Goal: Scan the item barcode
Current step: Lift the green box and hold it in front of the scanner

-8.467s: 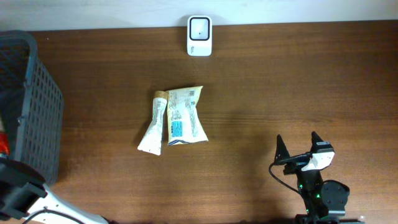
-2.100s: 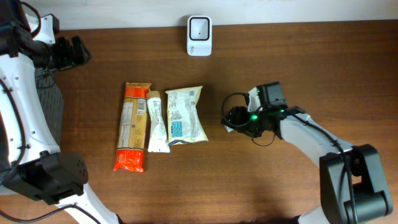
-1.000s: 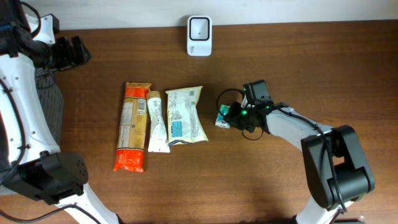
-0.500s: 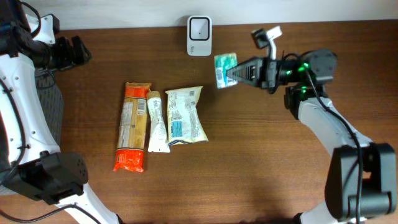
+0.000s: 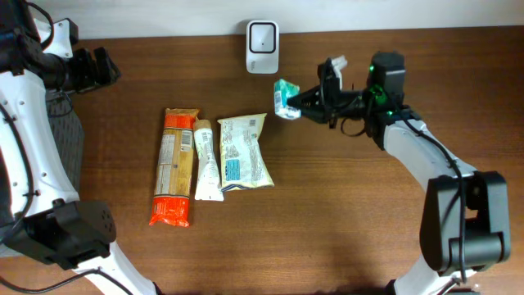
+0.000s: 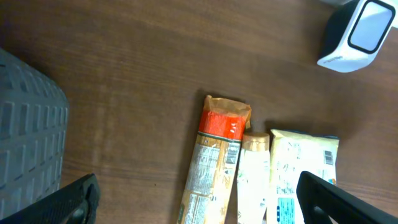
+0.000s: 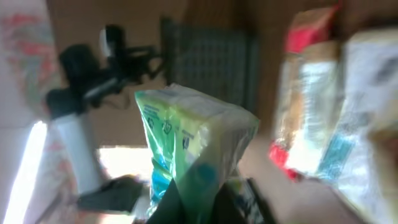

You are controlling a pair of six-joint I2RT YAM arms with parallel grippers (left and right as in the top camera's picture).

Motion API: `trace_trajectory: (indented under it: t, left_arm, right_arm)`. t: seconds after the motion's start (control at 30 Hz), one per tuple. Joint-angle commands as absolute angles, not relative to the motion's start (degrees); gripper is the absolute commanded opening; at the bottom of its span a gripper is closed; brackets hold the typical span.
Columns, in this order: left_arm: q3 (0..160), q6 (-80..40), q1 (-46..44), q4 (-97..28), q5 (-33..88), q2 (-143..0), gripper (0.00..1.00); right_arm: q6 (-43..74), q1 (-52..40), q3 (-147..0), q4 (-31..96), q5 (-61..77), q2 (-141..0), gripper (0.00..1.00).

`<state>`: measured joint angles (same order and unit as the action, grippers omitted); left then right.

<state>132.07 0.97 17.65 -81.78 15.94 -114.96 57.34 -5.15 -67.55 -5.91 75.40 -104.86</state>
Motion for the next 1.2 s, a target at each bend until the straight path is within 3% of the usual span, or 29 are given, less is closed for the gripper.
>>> trace_trajectory:
  t: [0.0,0.1,0.2,0.27,0.37,0.57,0.63,0.73,0.97,1.17]
  left_arm:
    - [132.46,0.84,17.69,-81.76,16.29,-114.41,0.99]
    - [132.46,0.84,17.69,-81.76,16.29,-114.41,0.99]
    - [132.46,0.84,17.69,-81.78,16.29,-114.41,0.99]
    - [132.46,0.84,17.69,-81.76,16.29,-114.41,0.99]
    - [132.46,0.84,17.69,-81.78,16.29,-114.41,0.99]
    - [132.46,0.84,17.69,-81.76,16.29,-114.41,0.99]
    - [132.46,0.84,17.69,-81.78,16.29,-114.41,0.99]
    - [132.46,0.84,17.69,-81.76,16.29,-114.41,0.99]
    - [132.46,0.84,17.69,-81.78,16.29,-114.41,0.99]
    - [132.46,0.84,17.69,-81.76,16.29,-114.41,0.99]
  right_arm:
    - [32.77,-5.67,-67.53,9.06,59.09,-104.49,0.04]
    - [23.40,-6.48,-69.25,24.29,41.91,-101.51,0.04]
    - [14.83,-14.39,-84.31,37.30,16.45,-100.01,0.04]
    - [11.66,-21.76,-90.98,36.29,-2.50,-100.09,0.04]
    - [-1.85,-32.01,-91.68,15.99,-26.41,-103.15,0.04]
    - [-32.64,-32.12,-91.68,-30.39,-24.82,-121.56,0.04]
    - [-49.54,-31.07,-91.70,-35.75,-18.02,-128.14,0.04]
    - [-64.82,-29.80,-91.70,-37.78,-15.25,-132.68,0.04]
    - [-69.34,-25.15,-92.77,-36.34,-7.64,-135.33,0.04]
    - [-71.09,-22.52,-106.69,-20.95,1.76,-135.33,0.04]
